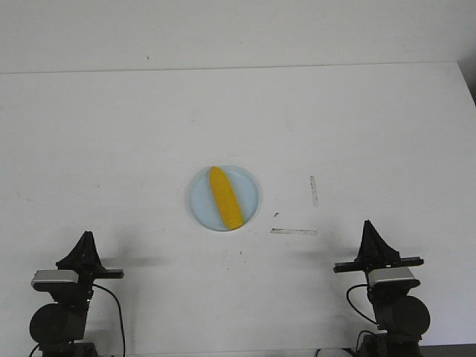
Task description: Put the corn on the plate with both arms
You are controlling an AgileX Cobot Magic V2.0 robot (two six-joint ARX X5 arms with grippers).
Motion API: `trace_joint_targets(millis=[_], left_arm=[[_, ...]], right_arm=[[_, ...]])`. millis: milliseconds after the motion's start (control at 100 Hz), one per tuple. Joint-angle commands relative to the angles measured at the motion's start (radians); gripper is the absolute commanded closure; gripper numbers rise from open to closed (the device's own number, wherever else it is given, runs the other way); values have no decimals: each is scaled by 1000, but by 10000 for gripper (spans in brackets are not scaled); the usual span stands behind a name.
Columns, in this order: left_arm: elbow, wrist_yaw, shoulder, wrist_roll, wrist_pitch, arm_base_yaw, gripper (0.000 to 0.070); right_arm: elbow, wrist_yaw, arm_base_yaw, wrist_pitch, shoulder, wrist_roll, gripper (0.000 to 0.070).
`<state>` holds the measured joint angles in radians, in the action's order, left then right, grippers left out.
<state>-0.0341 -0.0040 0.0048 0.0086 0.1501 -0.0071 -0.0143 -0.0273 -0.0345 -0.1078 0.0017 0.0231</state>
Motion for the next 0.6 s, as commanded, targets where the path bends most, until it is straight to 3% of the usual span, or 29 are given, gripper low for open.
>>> trace_joint_targets(millis=[0, 590], left_arm=[[21, 0, -2, -1, 15, 0, 699], [21, 0, -2, -1, 15, 0, 699]], right_arm=[[2, 0, -1, 0, 0, 2, 688], [2, 0, -1, -11, 0, 2, 688]])
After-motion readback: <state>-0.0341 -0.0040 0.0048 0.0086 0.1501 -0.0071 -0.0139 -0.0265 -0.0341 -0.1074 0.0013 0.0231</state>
